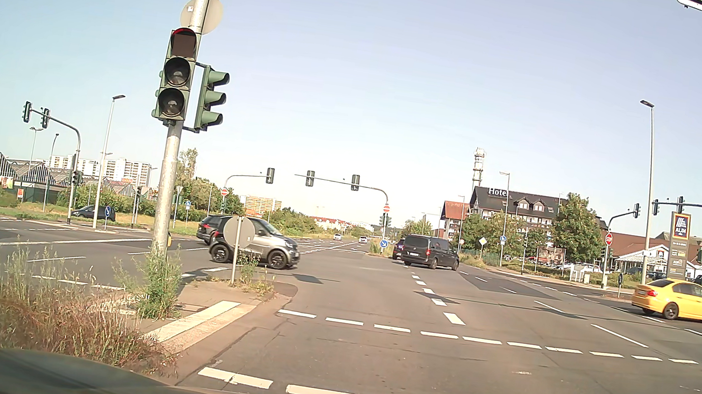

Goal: Follow the waypoints while adhering to traffic rules and regulations

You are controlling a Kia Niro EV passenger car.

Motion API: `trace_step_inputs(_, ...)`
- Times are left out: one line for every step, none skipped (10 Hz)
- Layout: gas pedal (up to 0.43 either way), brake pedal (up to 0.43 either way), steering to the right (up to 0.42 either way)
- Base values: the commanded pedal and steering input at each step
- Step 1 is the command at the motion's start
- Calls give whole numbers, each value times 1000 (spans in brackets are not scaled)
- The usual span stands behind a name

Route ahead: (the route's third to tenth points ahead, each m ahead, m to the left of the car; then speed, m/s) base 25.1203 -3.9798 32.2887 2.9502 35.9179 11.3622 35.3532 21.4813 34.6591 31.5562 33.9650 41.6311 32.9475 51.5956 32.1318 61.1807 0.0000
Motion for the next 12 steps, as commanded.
trace_step_inputs(0,293,-1)
trace_step_inputs(0,299,-1)
trace_step_inputs(0,293,-1)
trace_step_inputs(0,293,-1)
trace_step_inputs(0,299,-1)
trace_step_inputs(0,299,-2)
trace_step_inputs(0,293,-2)
trace_step_inputs(0,293,-2)
trace_step_inputs(0,299,-1)
trace_step_inputs(0,293,-1)
trace_step_inputs(0,293,-1)
trace_step_inputs(0,293,-1)
